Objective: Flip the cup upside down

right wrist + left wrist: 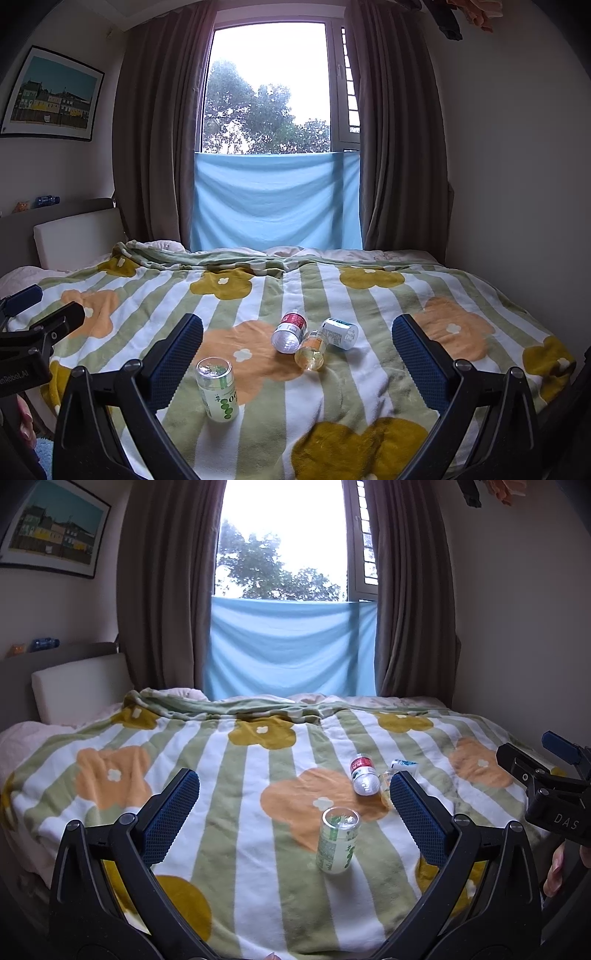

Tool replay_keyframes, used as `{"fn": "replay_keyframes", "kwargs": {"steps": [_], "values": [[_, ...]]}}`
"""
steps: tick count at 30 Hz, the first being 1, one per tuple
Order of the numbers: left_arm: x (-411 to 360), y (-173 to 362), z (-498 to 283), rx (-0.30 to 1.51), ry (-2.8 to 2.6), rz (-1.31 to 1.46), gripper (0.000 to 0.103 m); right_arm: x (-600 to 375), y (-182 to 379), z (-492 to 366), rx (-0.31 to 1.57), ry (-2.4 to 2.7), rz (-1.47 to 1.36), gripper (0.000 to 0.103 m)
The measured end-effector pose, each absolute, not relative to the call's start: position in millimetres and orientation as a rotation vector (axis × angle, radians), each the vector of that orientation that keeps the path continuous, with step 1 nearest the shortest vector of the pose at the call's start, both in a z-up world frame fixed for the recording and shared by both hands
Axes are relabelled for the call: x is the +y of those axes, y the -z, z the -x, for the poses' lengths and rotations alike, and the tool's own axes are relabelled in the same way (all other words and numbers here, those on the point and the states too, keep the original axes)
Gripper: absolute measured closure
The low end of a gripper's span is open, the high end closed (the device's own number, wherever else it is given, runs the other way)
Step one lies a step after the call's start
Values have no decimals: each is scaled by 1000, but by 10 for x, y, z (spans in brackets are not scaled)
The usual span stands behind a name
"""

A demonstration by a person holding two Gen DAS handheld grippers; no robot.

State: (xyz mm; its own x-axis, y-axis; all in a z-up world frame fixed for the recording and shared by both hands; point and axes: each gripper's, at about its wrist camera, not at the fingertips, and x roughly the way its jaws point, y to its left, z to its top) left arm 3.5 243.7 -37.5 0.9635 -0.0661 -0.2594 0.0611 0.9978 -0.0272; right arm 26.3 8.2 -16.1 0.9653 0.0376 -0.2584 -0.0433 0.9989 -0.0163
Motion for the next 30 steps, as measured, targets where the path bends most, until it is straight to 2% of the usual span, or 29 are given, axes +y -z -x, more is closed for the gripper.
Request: {"fn": "replay_keyframes", "kwargs": {"steps": [30], "values": [[2461,335,23,223,11,8,0,99,162,-268,261,-42,19,1]]}}
